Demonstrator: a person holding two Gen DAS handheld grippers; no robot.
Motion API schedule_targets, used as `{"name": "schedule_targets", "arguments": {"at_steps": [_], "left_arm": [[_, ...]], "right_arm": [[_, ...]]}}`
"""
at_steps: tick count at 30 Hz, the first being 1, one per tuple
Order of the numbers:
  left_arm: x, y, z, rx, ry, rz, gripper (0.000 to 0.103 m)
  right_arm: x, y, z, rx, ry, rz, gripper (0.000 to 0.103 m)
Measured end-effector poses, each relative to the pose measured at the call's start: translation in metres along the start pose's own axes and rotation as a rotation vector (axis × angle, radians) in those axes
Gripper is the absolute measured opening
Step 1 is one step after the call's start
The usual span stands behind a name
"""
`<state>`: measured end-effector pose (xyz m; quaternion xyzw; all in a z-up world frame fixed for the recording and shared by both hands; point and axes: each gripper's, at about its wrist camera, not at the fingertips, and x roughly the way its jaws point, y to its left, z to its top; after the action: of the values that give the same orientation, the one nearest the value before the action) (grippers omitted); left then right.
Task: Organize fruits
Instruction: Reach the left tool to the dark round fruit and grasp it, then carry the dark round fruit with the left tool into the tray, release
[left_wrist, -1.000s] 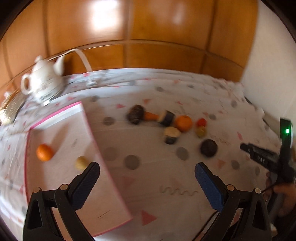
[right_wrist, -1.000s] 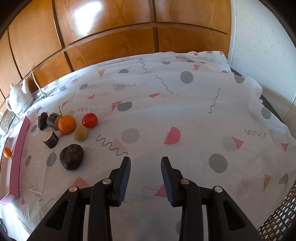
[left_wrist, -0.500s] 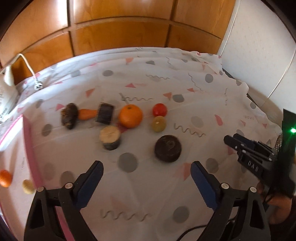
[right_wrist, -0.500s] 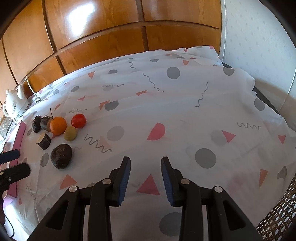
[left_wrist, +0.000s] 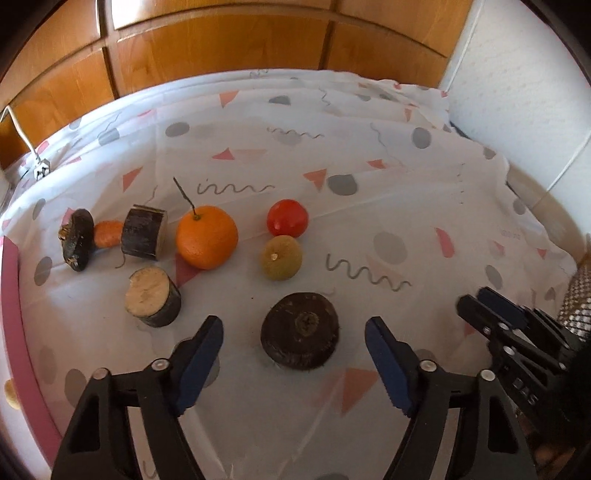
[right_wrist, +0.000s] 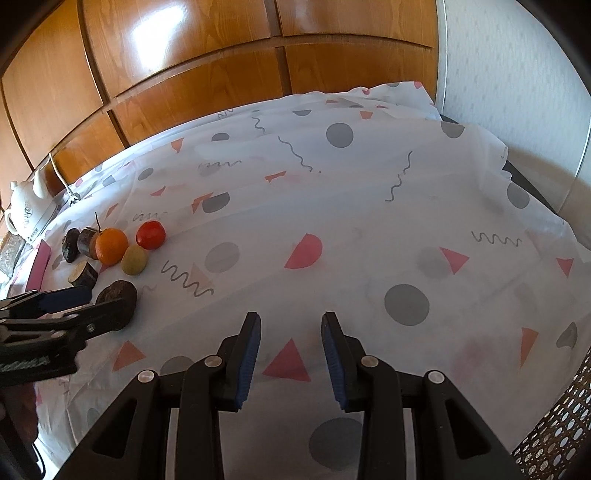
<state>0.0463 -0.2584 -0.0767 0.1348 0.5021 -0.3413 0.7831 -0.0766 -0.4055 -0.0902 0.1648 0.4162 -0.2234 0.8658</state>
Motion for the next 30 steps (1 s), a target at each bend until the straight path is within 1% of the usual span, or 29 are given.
{"name": "schedule_targets", "arguments": {"at_steps": [1,2,3,4,5,12,17,20,23,27,30], "left_arm": [[0.004,0.001,0.0,-0.006,0.01,0.0,0.066],[0.006,0.002,0.0,-0.009,0.013,0.007,0.059],[0.005,0.003,-0.001,-0.002,-0.008,0.012,0.051],[0.005,0.003,-0.001,0.003,-0.012,0.008,0.045],[0.004,0.004,-0.002,0.0,-0.016,0.001,0.044],[-0.009,0.016,-0.01,-0.059,-0.039,-0.049,0.043],[-0.04,0.027,-0.014,-0.096,-0.11,-0.057,0.044],[-0.064,0.046,-0.015,-0.158,-0.166,-0.054,0.044],[-0.088,0.072,-0.018,-0.241,-0.22,-0.034,0.044],[-0.119,0.115,-0.032,-0.357,-0.288,0.044,0.044],[-0.135,0.149,-0.047,-0.44,-0.318,0.1,0.044]], "right_arm": [[0.0,-0.001,-0.001,0.002,0.002,-0.001,0.034],[0.001,-0.002,-0.001,0.005,0.004,-0.003,0.034],[0.002,-0.002,-0.002,0.005,0.005,-0.004,0.034],[0.002,-0.002,-0.002,0.003,0.002,-0.006,0.035],[0.002,-0.002,-0.003,0.0,0.0,-0.008,0.035],[0.003,-0.001,-0.004,-0.003,-0.014,-0.018,0.035],[0.004,0.0,-0.005,-0.004,-0.021,-0.027,0.037],[0.004,0.001,-0.005,-0.001,-0.023,-0.035,0.037],[0.004,0.002,-0.005,0.0,-0.023,-0.044,0.037],[0.005,0.003,-0.005,-0.001,-0.02,-0.051,0.037],[0.005,0.003,-0.004,0.001,-0.018,-0.053,0.037]]}}
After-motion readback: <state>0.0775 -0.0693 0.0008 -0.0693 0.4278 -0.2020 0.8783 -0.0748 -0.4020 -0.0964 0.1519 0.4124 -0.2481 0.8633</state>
